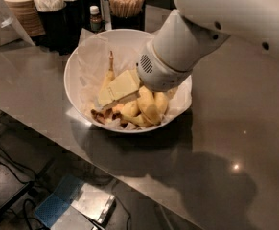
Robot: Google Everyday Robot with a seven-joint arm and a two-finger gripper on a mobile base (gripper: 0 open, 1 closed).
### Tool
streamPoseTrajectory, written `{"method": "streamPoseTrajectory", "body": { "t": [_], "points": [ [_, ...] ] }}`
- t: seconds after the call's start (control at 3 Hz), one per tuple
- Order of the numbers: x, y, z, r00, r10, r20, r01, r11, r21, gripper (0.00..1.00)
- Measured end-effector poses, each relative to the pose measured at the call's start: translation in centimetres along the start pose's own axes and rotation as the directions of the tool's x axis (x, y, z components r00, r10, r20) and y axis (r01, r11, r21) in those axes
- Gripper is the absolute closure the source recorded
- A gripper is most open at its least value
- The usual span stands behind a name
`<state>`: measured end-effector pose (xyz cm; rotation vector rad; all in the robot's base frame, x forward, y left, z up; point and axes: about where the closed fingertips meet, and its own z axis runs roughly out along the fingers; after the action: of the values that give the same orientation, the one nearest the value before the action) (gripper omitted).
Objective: Pick banana from white bowl
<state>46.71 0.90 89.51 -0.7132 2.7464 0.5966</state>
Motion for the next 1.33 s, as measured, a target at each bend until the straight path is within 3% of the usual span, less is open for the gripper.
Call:
{"method": "streamPoseTrajectory", "body": {
  "t": [0.33,1.33],
  "points": [
    [0.00,0.00,0.00,1.000,0.000,0.000,0.000,1.0000,0.000,0.19],
    [0.00,0.01,0.00,1.000,0.000,0.000,0.000,1.0000,0.000,0.89]
  ]
}}
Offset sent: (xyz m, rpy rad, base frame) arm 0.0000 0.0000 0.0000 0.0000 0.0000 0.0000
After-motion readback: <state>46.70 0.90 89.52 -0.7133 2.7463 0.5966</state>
